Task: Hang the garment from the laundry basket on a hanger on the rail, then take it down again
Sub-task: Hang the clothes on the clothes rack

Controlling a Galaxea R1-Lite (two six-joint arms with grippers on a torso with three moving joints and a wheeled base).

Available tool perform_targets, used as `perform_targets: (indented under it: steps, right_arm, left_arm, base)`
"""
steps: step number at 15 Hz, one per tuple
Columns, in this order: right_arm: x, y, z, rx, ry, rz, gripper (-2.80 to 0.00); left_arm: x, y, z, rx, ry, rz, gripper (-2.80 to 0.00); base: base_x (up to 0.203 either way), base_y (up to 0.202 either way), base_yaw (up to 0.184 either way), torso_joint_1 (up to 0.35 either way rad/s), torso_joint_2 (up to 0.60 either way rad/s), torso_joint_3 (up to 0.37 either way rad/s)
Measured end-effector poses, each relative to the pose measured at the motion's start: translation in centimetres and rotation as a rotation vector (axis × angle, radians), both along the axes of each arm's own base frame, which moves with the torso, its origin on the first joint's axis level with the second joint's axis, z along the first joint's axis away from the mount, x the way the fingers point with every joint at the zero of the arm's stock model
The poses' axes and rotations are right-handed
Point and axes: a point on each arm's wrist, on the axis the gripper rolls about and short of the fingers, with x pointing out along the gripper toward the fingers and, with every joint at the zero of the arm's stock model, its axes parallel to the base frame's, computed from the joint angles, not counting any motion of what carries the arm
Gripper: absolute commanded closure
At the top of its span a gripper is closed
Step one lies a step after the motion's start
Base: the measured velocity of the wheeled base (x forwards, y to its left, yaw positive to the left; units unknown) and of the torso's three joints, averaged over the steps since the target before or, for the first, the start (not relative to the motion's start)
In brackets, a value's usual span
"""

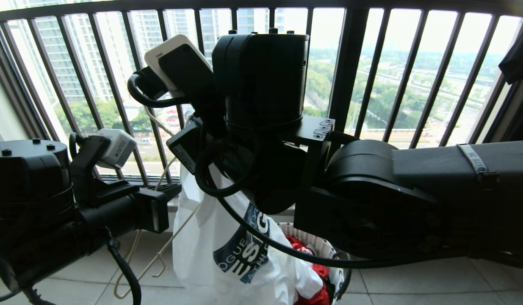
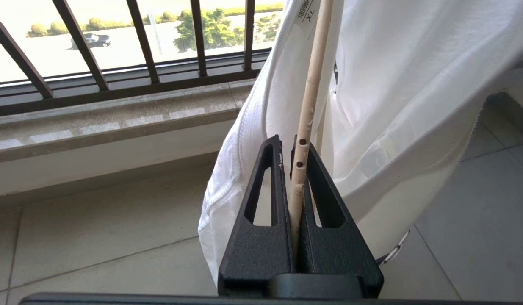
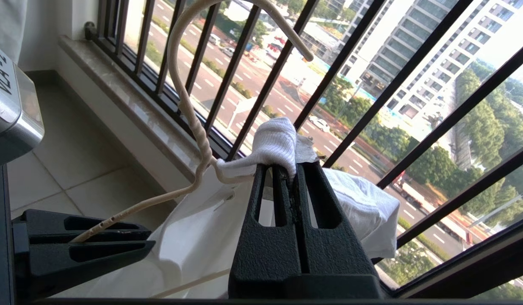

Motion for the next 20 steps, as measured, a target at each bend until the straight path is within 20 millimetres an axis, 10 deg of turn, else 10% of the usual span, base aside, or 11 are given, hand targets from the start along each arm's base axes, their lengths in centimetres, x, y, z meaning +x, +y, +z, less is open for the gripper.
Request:
perform_targets:
  steps: [20]
  right_arm:
    - [-0.4,1.6,-1.6,-0.055,0.023,0.022,0.0]
  left_arm:
    - [2.0,-1.6,-1.5,-0.086,-0.152,0.054,0.0]
  base:
    - [0.0,0.0,0.0,0.0,0.0,0.0]
